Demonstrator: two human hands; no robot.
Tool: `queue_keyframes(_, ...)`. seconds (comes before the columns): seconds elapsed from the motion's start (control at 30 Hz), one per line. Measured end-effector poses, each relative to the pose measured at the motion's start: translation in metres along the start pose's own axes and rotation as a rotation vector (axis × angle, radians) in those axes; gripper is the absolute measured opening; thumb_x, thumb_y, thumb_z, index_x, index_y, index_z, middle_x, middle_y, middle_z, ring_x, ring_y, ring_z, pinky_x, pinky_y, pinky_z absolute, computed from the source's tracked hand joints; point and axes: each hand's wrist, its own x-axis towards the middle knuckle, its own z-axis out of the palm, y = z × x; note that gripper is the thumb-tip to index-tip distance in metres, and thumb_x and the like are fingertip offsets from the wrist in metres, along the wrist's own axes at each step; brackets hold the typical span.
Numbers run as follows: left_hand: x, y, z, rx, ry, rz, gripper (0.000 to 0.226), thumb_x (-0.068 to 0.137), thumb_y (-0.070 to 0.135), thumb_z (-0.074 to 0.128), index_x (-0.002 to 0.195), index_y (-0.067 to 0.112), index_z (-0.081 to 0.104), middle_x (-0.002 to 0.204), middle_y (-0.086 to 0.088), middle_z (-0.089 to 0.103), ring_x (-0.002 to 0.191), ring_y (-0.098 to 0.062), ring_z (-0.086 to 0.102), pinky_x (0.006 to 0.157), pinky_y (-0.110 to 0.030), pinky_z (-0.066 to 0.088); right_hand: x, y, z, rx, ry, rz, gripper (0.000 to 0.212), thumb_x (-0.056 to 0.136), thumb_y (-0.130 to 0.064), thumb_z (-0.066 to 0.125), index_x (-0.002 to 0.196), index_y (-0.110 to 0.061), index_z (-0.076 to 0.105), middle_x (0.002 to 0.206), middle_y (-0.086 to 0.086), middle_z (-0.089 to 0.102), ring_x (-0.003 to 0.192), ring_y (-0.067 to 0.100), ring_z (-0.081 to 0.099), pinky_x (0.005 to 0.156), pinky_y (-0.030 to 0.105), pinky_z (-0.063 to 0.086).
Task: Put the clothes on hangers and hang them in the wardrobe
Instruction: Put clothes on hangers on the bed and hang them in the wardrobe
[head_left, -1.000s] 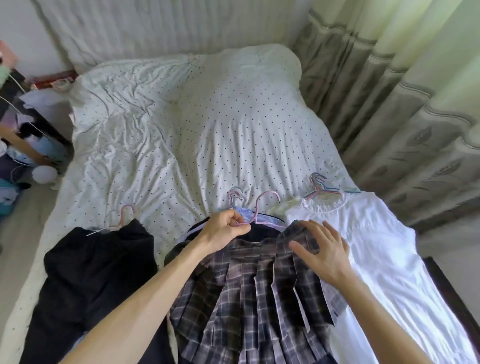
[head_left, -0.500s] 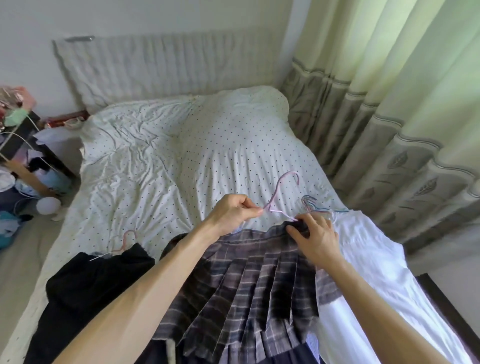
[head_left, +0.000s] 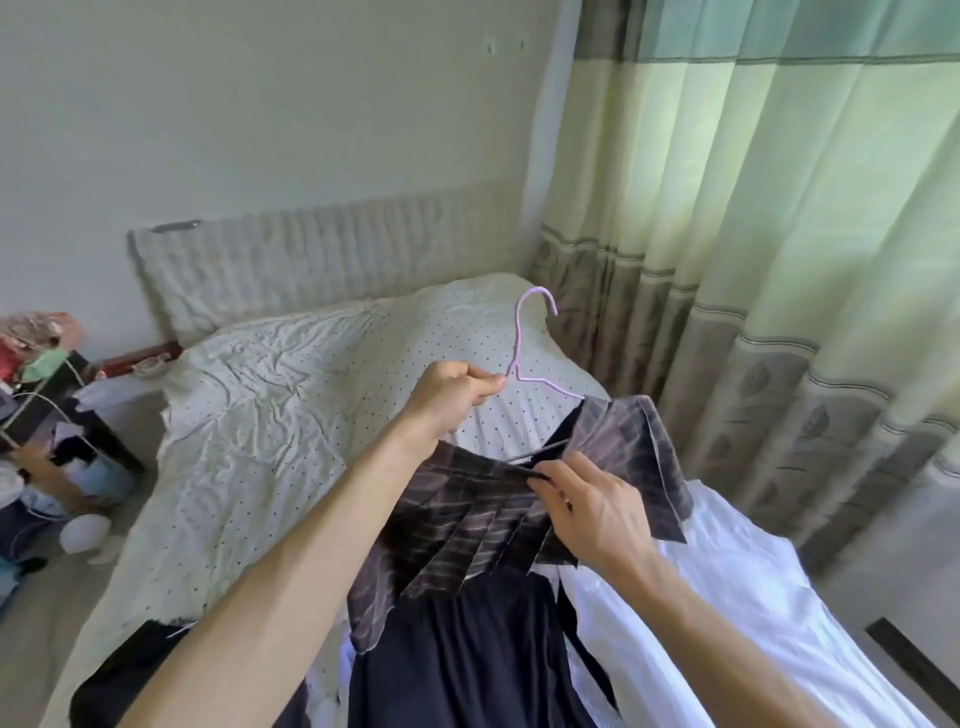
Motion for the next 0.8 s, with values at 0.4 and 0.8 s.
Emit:
queue_keyframes(0.4, -0.007, 0.012, 0.009, 0.056, -0.084, 0.011, 0.016, 0.088, 0.029, 0.073, 0.084, 0.014, 0.069, 0.057, 0.01, 0.051, 0.041, -0.004, 0.03, 0.04, -0.019, 0.021, 0.001, 0.008, -0.009, 0.185, -0.128, 0.371, 0.04, 0.093, -0.046, 0.06, 0.13, -0.043, 0.046, 0.106, -0.016, 0.055, 0.086, 0.005, 0.062, 0.072, 0.029, 0.051)
queue_keyframes(0.8, -0.048, 0.03, 0.136, 0.099, -0.788, -0.087, 0.027, 0.102, 0.028, 0.054, 0.107, 0.009, 0.073, 0.058, 0.011, 0.026, 0.048, -0.006, 0.016, 0.042, -0.02, 0.01, -0.085, 0.136, -0.082, 0.202, -0.038, 0.99, 0.059, 0.096, -0.057, 0.046, 0.143, -0.021, 0.048, 0.143, 0.011, 0.051, 0.136, 0.028, 0.04, 0.116, 0.044, 0.028)
